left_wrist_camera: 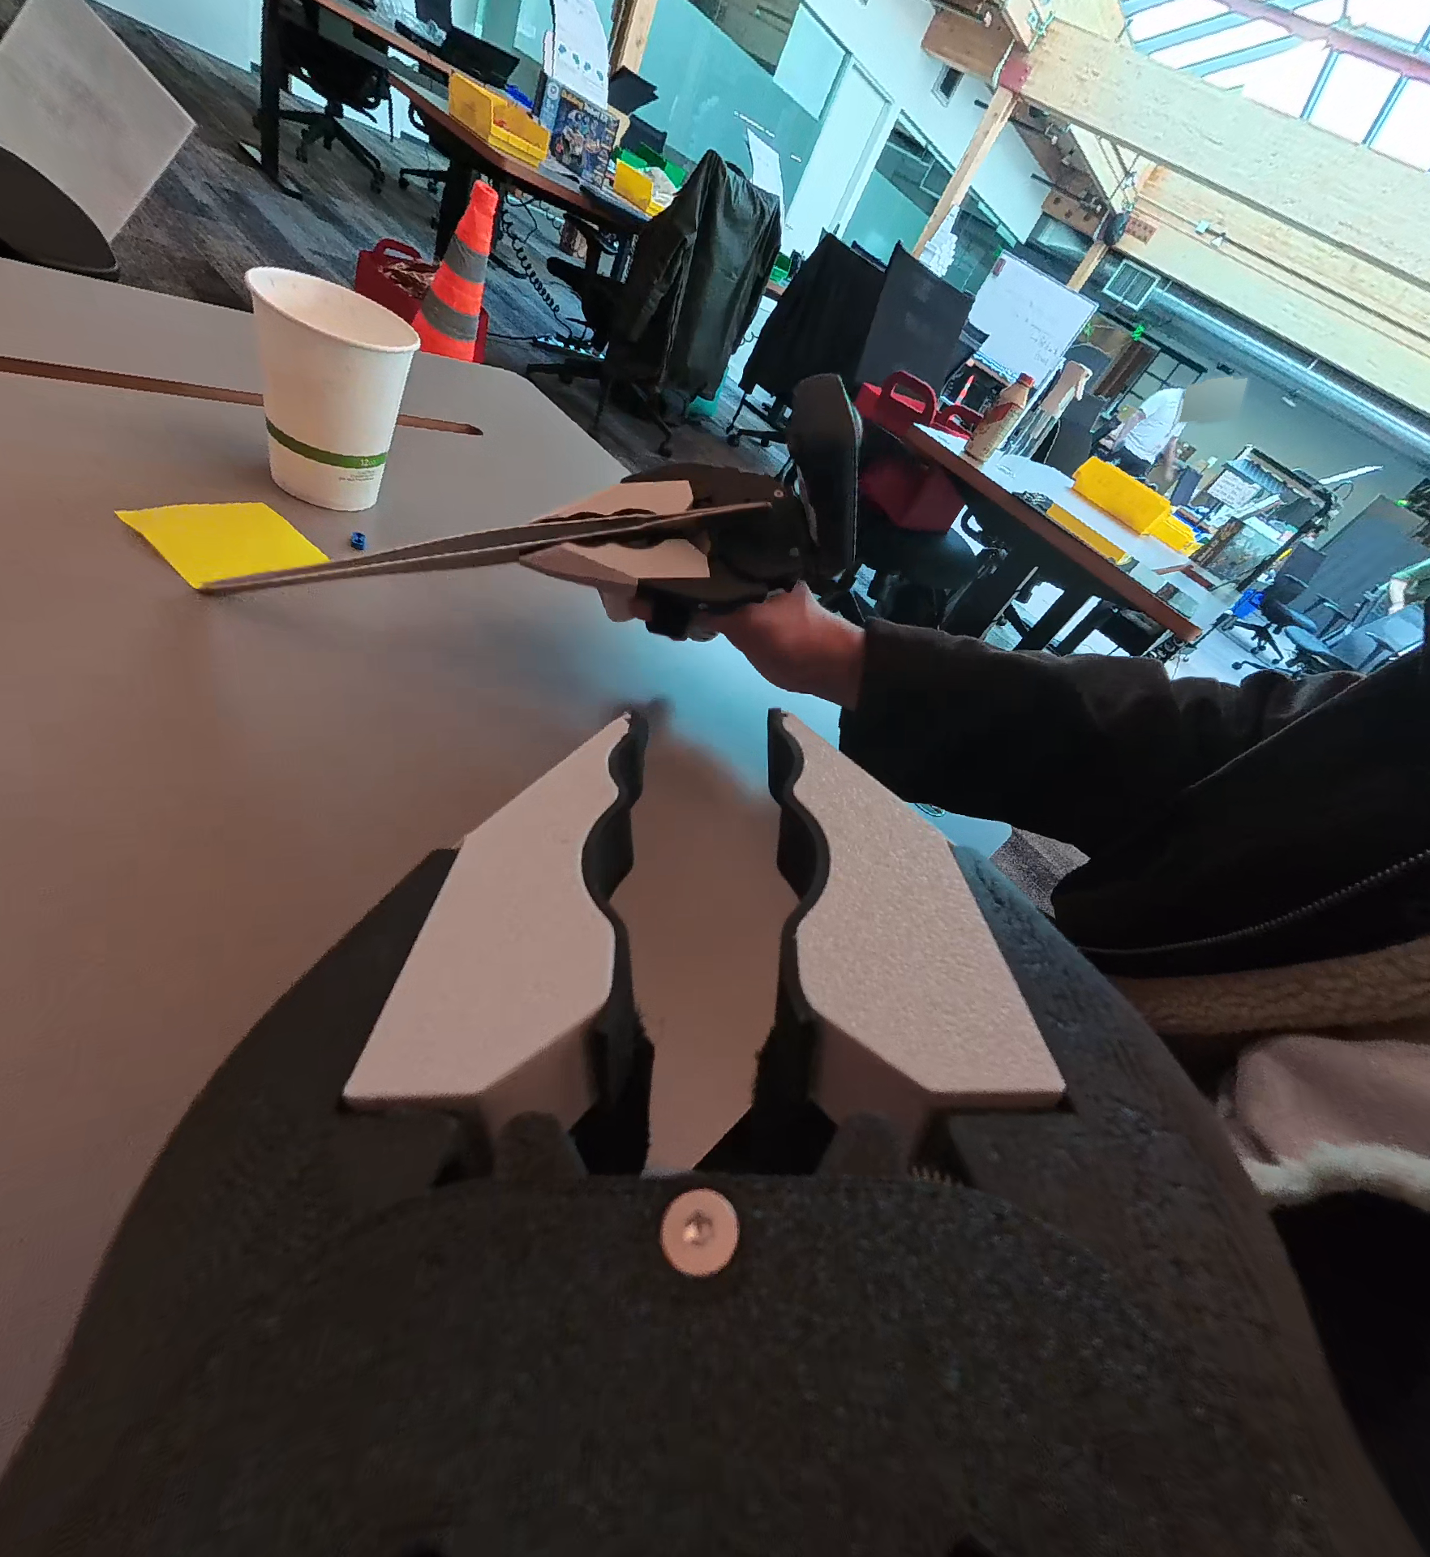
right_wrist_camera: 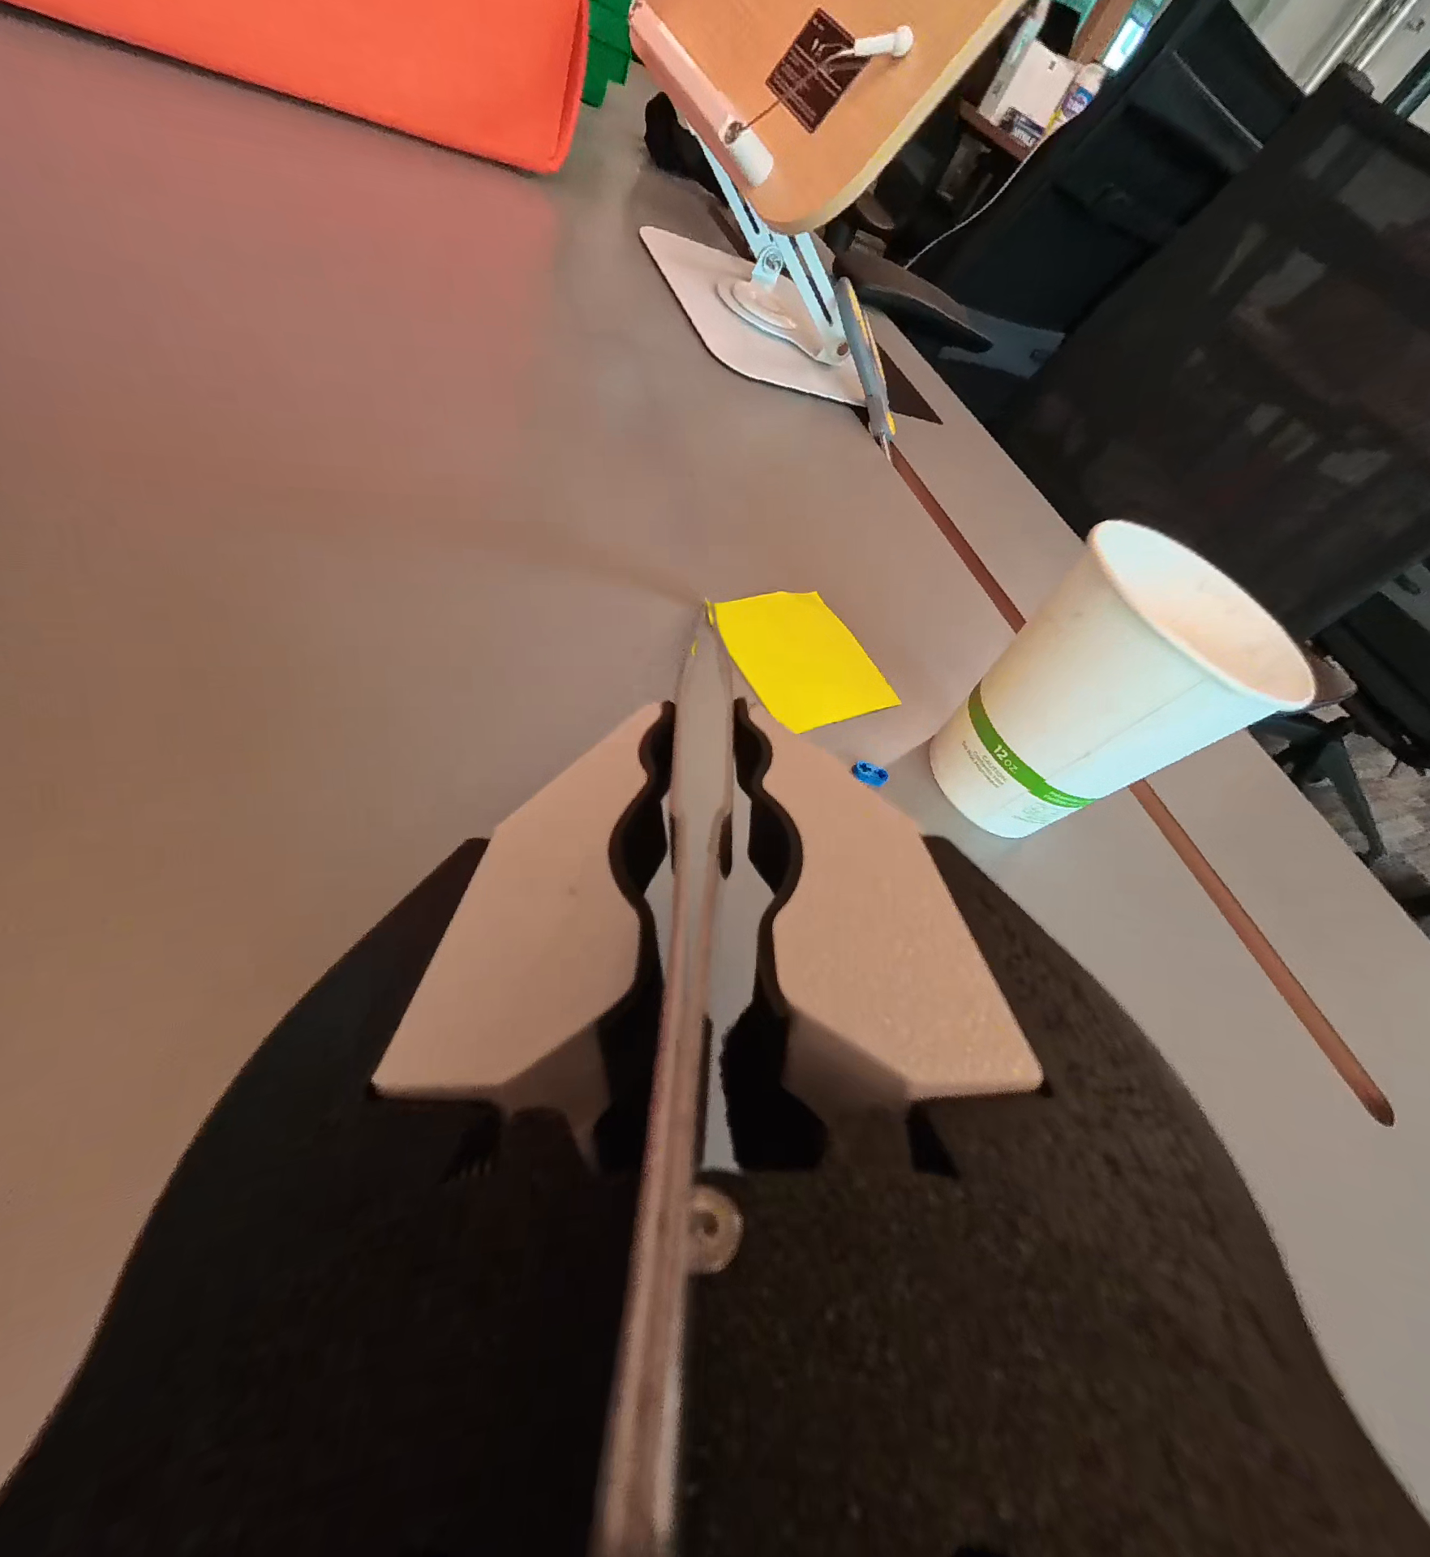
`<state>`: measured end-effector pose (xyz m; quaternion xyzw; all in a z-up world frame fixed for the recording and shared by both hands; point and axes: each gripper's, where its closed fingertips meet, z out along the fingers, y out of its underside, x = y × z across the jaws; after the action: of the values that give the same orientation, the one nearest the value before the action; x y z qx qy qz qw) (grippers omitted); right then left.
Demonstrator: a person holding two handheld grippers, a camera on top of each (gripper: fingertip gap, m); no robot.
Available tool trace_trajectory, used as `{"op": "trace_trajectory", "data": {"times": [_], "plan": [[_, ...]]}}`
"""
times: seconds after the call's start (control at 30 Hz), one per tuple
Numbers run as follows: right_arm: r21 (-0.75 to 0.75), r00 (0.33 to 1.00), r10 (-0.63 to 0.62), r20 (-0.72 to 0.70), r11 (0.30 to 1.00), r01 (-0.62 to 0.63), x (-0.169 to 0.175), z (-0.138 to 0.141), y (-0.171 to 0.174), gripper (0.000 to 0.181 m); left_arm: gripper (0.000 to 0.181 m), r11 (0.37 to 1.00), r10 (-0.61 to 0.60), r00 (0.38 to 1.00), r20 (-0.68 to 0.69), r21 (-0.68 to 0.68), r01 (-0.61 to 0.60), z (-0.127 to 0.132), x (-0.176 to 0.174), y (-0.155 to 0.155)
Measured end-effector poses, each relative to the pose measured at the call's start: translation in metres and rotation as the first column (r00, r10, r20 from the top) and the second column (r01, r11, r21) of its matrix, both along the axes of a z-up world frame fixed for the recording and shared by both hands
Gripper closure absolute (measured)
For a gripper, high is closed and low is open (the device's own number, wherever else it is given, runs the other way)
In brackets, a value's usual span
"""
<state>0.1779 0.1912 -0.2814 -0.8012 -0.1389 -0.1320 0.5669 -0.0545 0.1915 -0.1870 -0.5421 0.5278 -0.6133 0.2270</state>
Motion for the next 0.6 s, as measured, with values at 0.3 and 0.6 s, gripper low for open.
{"op": "trace_trajectory", "data": {"times": [0.3,0.6], "plan": [[0.163,0.993,0.024,-0.117,0.987,-0.005,0.001,0.052,-0.002,0.174,0.152,1.000,-0.001,1.000,0.001,-0.004,0.001,0.000,0.000,0.000],[0.408,0.945,-0.088,-0.316,0.886,0.219,0.059,0.133,-0.042,0.174,0.153,1.000,-0.004,1.000,0.004,-0.006,0.004,0.001,0.000,-0.001]]}}
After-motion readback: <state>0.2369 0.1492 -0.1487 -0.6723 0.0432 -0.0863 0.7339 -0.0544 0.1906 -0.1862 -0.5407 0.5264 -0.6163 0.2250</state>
